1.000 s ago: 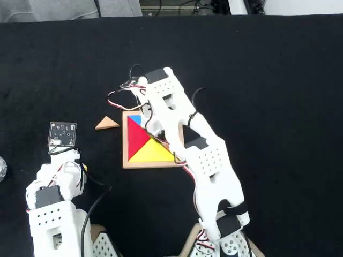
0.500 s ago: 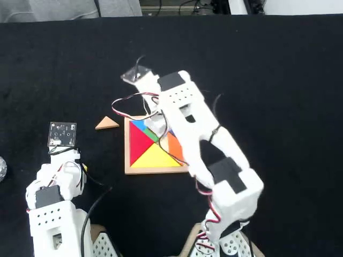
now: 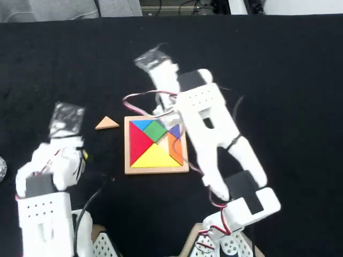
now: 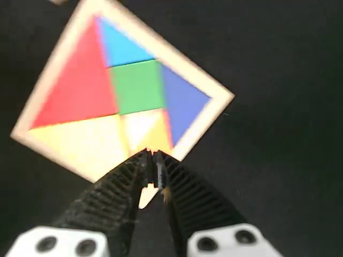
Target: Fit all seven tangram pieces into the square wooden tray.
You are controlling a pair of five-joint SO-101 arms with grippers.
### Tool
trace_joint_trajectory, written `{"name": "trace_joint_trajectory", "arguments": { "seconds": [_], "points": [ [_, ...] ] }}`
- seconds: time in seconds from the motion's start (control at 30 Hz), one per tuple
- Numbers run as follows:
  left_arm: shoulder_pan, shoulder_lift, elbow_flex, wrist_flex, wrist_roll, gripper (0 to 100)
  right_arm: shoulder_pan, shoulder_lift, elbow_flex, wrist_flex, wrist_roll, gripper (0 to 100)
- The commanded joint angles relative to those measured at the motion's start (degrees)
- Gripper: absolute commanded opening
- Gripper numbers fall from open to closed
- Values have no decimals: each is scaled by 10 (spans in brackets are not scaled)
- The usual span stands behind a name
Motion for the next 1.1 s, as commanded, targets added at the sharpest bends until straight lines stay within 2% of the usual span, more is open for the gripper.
{"name": "trace_joint_trajectory", "arguments": {
  "seconds": [0.0, 0.13, 0.23, 0.37, 0.4, 0.73, 0.97, 1.07],
  "points": [
    [62, 135, -186, 44, -94, 167, 57, -28, 56, -88, -40, 11],
    [62, 312, -340, 43, -75, 163, 111, -22, 164, -250, -94, 11],
    [51, 446, -440, 42, -74, 161, 149, -29, 202, -324, -118, 11],
    [48, 608, -514, 4, -76, 60, 177, -26, 230, -382, -142, 11],
    [50, 643, -528, 2, -75, 27, 179, -25, 234, -391, -142, 11],
    [59, 855, -655, -4, -72, 30, 179, -25, 245, -407, -140, 11],
    [99, 911, -669, -4, -70, 29, 179, -25, 245, -407, -139, 11],
    [117, 908, -655, -4, -35, 29, 179, -24, 245, -408, -139, 11]
  ]
}}
